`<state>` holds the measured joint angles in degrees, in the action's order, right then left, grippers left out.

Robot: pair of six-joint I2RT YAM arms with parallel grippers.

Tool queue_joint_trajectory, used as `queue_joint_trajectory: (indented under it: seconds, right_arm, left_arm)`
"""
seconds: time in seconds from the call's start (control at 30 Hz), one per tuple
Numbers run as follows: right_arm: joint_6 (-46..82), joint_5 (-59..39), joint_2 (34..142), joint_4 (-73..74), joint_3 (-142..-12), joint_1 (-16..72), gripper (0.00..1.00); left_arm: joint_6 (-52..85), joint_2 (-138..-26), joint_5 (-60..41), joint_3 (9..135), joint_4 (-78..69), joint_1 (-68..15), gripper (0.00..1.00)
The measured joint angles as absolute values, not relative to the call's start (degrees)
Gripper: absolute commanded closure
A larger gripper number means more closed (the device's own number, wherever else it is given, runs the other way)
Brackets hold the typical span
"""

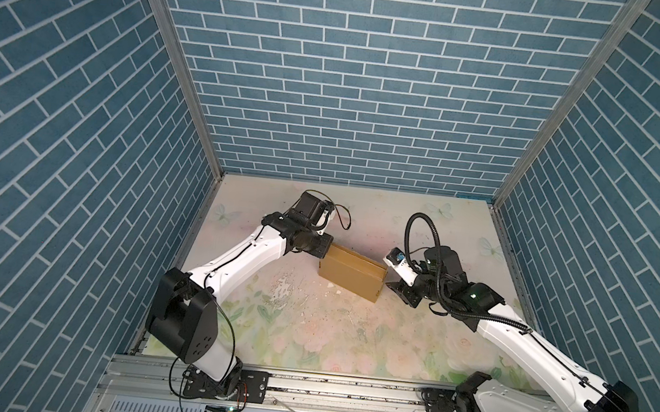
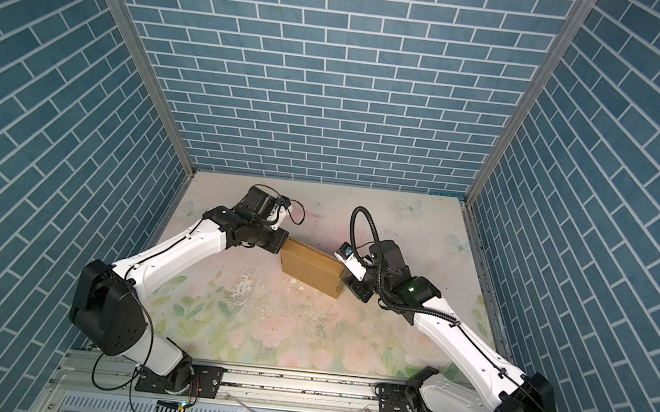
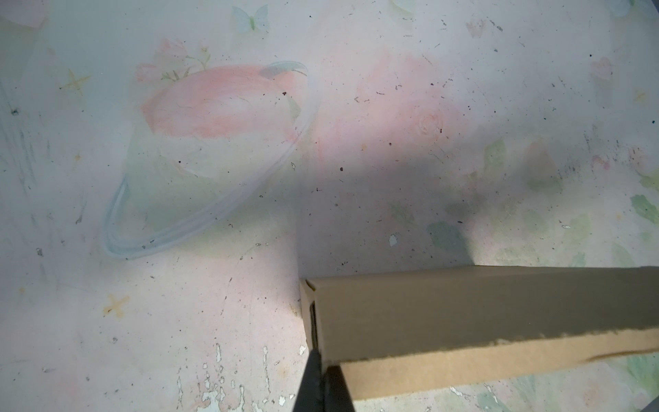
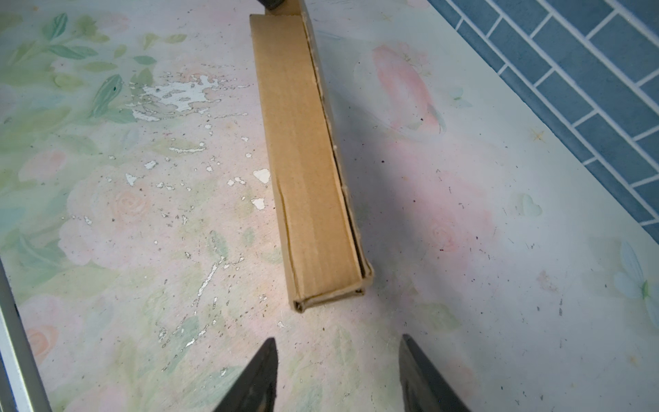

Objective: Fold the paper box
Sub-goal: 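Lower the open right gripper onto the box's near end and close it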

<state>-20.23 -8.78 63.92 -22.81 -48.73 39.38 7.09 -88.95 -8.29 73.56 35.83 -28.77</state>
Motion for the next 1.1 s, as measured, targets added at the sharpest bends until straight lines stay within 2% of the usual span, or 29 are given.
queue_joint_trajectory:
  seconds: [0.5, 1.1]
  right_arm:
    - [-26.92, -3.38, 72.23, -23.62, -55.51, 43.94, 0.40]
    - [-30.79, 4.49, 77.62, -21.65, -55.77, 49.71, 0.44]
  left_arm:
    - [7.29, -88.95, -8.12, 73.17, 34.94, -28.80, 0.96]
    - [7.38, -88.95, -8.16, 72.86, 34.30, -28.80, 0.96]
